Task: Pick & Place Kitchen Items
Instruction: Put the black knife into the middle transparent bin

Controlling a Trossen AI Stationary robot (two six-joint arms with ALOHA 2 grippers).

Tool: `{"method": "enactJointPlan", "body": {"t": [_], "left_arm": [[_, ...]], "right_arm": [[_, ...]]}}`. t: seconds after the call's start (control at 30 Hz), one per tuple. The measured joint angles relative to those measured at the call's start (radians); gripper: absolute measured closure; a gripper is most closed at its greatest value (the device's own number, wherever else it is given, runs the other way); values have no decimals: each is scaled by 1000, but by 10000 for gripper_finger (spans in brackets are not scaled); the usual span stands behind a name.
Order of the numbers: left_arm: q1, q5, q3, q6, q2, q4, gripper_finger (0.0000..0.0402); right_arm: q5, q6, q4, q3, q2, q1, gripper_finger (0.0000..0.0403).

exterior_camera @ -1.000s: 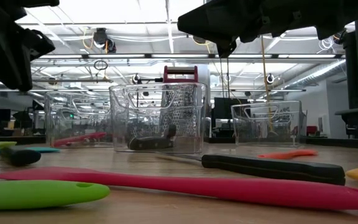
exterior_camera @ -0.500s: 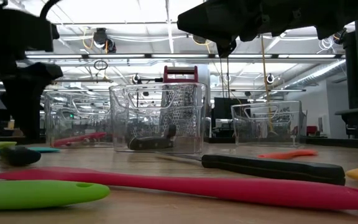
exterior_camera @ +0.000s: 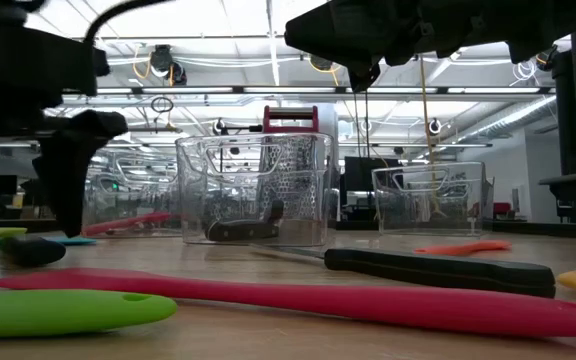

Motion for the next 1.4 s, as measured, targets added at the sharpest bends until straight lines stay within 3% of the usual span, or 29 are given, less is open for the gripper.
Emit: {"method": "enactJointPlan", "body": {"t": [0.17, 0.3, 0.43, 0.67, 1.03, 1.3, 1.4], "left_arm": [[87, 138, -2, 128, 0, 37, 118], [148, 245, -5, 207, 2, 48, 143], [184, 300, -37, 265, 1, 93, 198], [187, 297, -77, 275, -3, 146, 320], [154, 226, 1, 311, -21, 93, 321], [106, 190, 131, 294, -58, 5, 321], [76, 129, 196, 295, -75, -68, 321]], "right_arm": [[-1, 4, 0, 0, 0, 0, 357], [-2, 26, 0, 0, 0, 0, 357], [-2, 26, -1, 0, 0, 0, 358], [-2, 26, -2, 0, 0, 0, 358], [-1, 26, -1, 0, 0, 0, 358], [-2, 34, -1, 0, 0, 0, 358], [-2, 30, -1, 0, 0, 0, 358]]}}
